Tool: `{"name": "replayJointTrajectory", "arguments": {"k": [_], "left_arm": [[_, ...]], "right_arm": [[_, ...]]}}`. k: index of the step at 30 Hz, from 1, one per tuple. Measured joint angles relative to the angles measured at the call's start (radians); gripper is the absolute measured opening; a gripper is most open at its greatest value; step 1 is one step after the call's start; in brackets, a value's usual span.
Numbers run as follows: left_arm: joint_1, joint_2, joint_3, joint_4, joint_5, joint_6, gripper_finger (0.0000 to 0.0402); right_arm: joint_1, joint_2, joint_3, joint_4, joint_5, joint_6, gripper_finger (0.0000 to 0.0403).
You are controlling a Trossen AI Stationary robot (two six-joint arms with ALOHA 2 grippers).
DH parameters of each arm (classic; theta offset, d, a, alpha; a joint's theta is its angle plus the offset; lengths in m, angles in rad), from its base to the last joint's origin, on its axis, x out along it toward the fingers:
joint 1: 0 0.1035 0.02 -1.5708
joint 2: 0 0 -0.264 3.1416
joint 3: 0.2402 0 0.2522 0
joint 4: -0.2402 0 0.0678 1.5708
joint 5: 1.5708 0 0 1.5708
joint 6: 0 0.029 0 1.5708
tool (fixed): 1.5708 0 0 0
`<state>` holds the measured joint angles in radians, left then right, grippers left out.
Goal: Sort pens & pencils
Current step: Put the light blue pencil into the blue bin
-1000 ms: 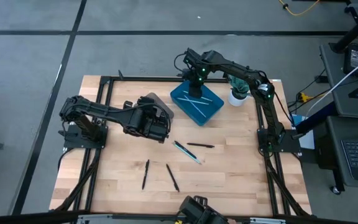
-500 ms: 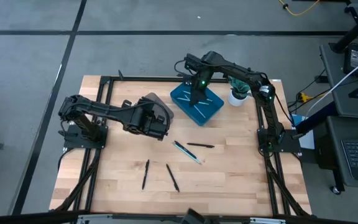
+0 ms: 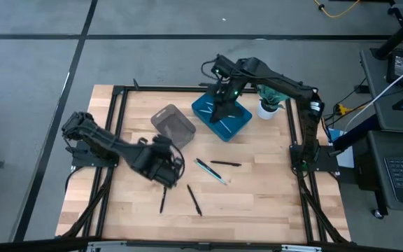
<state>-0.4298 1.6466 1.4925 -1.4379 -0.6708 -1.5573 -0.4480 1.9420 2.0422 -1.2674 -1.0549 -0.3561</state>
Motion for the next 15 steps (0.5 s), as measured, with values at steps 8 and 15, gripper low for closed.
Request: {"name": "replayJointTrajectory", "arguments": {"k": [8, 15], "left_arm": [[-0.025, 0.114, 0.0, 0.154, 0.011, 0.433, 0.0039], [0.089, 0.206, -0.002, 0.281, 0.044, 0.832, 0.0039]], "right_arm": [[0.003, -0.12, 0.0, 0.536, -0.153, 0.296, 0.0083], [0.003, -0.2, 0.0, 1.059, -0.163, 0.678, 0.0083]]}}
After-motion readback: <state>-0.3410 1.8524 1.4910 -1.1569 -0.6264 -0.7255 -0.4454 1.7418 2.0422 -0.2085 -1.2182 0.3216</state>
